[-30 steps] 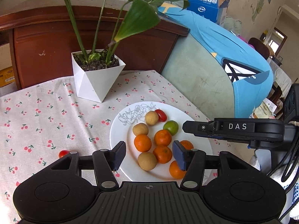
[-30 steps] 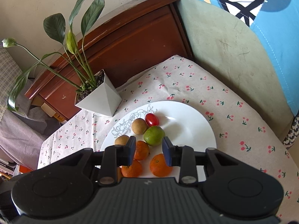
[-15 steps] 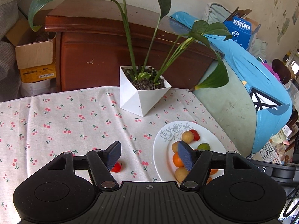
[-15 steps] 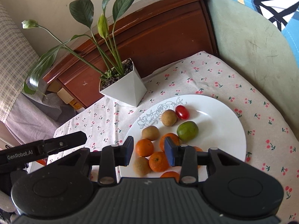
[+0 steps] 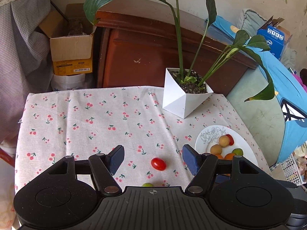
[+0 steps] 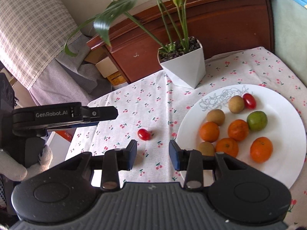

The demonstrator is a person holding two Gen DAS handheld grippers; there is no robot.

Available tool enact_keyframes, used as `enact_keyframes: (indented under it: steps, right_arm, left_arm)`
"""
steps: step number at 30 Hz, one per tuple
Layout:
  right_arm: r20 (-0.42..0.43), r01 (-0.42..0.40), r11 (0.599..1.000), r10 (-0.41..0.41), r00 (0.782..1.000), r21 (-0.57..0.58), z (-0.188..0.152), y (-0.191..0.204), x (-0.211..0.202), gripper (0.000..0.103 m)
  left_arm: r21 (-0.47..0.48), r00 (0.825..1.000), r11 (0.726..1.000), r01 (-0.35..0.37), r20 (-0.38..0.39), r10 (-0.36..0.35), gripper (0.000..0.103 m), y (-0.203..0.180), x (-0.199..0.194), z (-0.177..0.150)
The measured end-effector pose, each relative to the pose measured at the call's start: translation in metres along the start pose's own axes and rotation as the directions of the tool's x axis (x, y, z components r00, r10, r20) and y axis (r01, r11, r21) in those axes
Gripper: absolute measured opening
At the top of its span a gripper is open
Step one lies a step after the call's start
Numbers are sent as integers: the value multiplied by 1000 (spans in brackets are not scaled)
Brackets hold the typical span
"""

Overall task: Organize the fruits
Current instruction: 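Move both open tools to the red cherry tomato and last green fruit, then grasp the red cherry tomato with the left tool while the right tool grasps the green fruit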

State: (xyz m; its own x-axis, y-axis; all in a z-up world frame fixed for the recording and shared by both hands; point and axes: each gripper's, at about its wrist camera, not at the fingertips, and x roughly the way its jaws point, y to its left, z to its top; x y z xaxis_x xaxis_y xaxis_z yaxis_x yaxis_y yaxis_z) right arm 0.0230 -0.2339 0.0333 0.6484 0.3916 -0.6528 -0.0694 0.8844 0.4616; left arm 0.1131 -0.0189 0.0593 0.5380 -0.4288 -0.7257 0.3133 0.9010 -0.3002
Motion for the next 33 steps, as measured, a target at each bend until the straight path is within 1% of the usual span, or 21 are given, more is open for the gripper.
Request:
enact_keyframes:
  steps: [6,9,11,15,22,28,29,30,31,33]
  right_arm:
    - [-47,-61,996,58,997,-59,-13,22,21,38]
    - [-65,-66,994,60,996,-89,-17,31,31,38]
    - [-75,-69,994,63,995,-89,-18,34,35,38]
    - [-89,-58,992,48,995,-111,-22,40,44,38]
    - [-91,-59,991,48,995,-121,-22,45,56,38]
    - [-86,-28,990,17,996,-138,-24,46,68,38]
    - [-83,-26,989,14,996,-147,-24,47,68,35]
    - [-85,-26,988,13,996,-154,-24,47,67,28]
    - [-89,-33,988,19,996,-151,-24,46,66,25]
    - [-102,-39,990,25,994,-135,-23,45,64,25]
  left_arm:
    - [-1,999,999,-37,-6,37,67,12,-5,-4]
    - [-16,998,998,-55,-11,54,67,16,-5,-3]
    - [-26,998,998,-62,-6,62,67,19,-5,-3]
    - [-31,997,997,-76,-1,76,67,23,-5,-1]
    - [-33,995,995,-96,-6,95,67,26,-1,-2]
    - [-21,995,995,-98,-17,98,67,25,4,-4]
    - [-18,995,995,-97,-17,96,67,24,5,-4]
    - [-13,995,995,-95,-16,94,67,23,6,-5]
    - [-6,996,996,-92,-15,92,67,22,6,-5]
    - [4,996,997,-83,-17,83,67,20,9,-6]
